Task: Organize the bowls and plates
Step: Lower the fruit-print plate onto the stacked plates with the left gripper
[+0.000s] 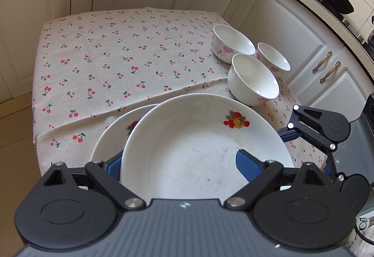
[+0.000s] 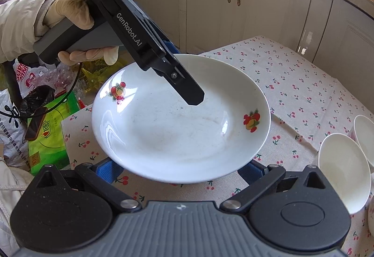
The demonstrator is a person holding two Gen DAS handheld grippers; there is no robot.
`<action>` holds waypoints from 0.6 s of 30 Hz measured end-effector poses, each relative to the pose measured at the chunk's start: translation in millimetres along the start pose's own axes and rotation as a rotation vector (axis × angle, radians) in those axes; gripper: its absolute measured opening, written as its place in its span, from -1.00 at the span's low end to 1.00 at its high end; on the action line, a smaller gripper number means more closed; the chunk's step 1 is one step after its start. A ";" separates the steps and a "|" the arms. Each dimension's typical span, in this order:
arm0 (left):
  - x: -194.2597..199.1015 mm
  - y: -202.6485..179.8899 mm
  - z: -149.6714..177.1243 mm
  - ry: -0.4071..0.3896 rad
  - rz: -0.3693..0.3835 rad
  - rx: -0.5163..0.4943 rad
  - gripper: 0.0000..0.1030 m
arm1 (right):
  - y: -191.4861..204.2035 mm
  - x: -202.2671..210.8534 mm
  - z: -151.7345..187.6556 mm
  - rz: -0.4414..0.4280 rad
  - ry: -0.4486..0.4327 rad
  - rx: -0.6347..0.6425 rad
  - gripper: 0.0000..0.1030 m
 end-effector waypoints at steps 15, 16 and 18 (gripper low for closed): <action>-10.0 5.8 4.0 0.023 -0.004 0.010 0.83 | 9.1 -5.5 3.1 0.020 0.047 -0.005 1.00; -10.4 6.7 4.3 0.025 -0.006 0.011 0.83 | 9.1 -5.7 2.6 0.021 0.048 -0.006 1.00; -11.5 7.8 5.0 0.030 -0.009 0.013 0.83 | 8.8 -6.4 1.4 0.021 0.052 -0.006 1.00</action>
Point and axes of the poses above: each gripper's, at about its wrist camera, not at the fingertips, and x roughly against the way its jaws point, y to its left, z to its underside, the point moved 5 cm from there along -x, roughly the way its jaws point, and after that the axes turned 11 degrees about x, right-handed, at the moved point
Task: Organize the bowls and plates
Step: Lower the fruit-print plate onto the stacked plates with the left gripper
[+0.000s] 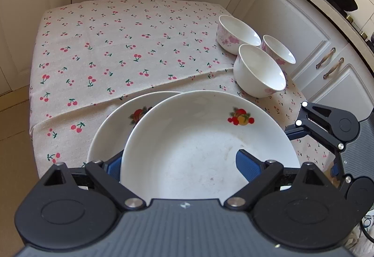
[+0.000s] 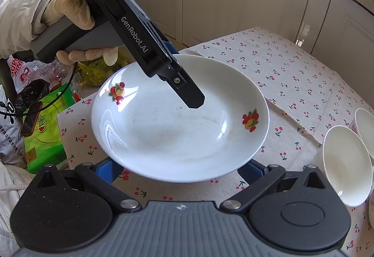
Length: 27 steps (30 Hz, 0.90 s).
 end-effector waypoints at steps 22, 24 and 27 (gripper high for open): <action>0.0 4.9 0.9 0.044 -0.048 -0.043 0.83 | -3.1 -5.4 -3.2 -0.001 0.031 -0.004 1.00; 0.5 5.4 2.0 0.049 -0.050 -0.045 0.83 | -2.6 -5.3 -3.2 -0.001 0.031 0.000 1.00; 2.2 7.5 3.9 0.052 -0.055 -0.041 0.83 | -1.9 -4.6 -3.6 0.004 0.033 0.005 1.00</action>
Point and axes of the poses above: each gripper's, at about its wrist camera, not at the fingertips, and x roughly against the way its jaws point, y to its left, z to its underside, the point moved 5 cm from there along -x, roughly the way its jaws point, and after that the axes turned 11 degrees about x, right-handed, at the moved point
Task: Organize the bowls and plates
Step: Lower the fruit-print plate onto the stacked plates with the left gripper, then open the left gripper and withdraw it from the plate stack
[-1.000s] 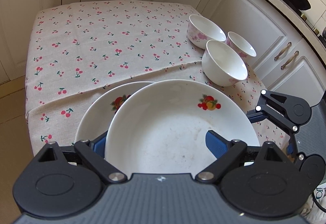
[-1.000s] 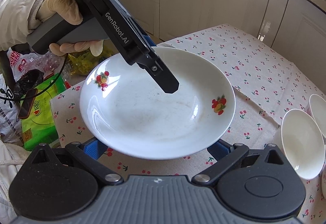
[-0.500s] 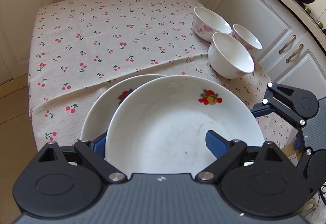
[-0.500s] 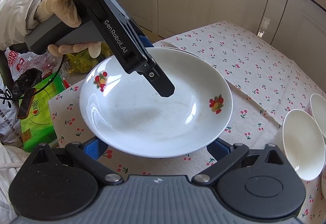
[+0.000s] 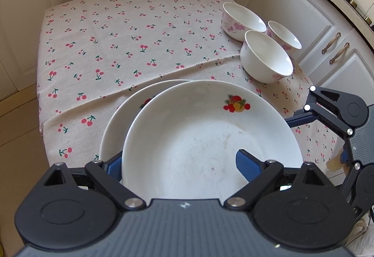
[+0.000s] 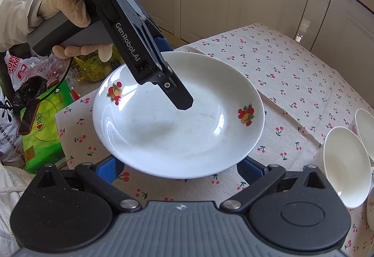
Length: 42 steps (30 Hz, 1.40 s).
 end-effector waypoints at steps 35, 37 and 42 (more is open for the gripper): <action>26.4 14.8 2.8 -0.065 -0.070 0.067 0.82 | 5.8 36.6 32.6 0.256 -0.101 -0.054 1.00; 28.7 12.9 3.0 -0.078 -0.067 0.059 0.83 | 5.4 38.5 35.4 0.265 -0.112 -0.069 1.00; 39.3 -4.1 4.1 -0.151 -0.097 0.000 0.84 | 0.6 46.4 42.9 0.306 -0.150 -0.146 1.00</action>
Point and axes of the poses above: each gripper's, at about its wrist camera, not at the fingertips, and x roughly against the way its jaws point, y to its left, z to its underside, the point moved 5 cm from there along -x, roughly the way its jaws point, and after that the axes turned 11 degrees about x, right-handed, at the moved point
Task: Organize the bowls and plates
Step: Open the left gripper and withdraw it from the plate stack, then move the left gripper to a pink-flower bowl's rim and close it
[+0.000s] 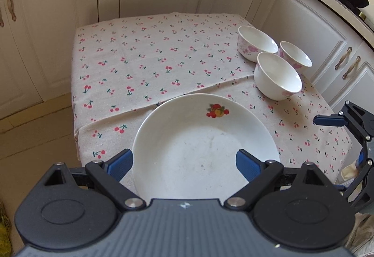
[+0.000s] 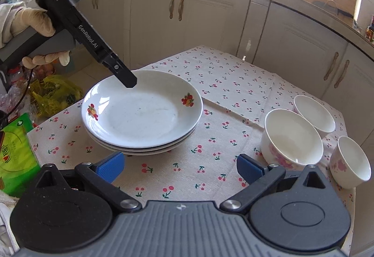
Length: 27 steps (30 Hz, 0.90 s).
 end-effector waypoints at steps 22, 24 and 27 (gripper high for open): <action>-37.2 -133.3 -17.5 -0.091 0.049 -0.219 0.84 | -66.5 16.2 53.1 0.258 -0.016 -0.178 1.00; -46.4 -141.7 -23.9 -0.084 0.050 -0.232 0.84 | -74.4 12.5 55.0 0.262 -0.019 -0.189 1.00; -62.9 -152.9 -35.0 -0.069 0.052 -0.244 0.84 | -85.4 6.3 56.2 0.262 -0.029 -0.196 1.00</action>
Point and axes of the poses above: each gripper's, at about its wrist camera, not at the fingertips, and x roughly against the way its jaws point, y to its left, z to its underside, the point moved 5 cm from there along -x, roughly the way its jaws point, and after that the axes turned 11 degrees about x, right-handed, at the moved point
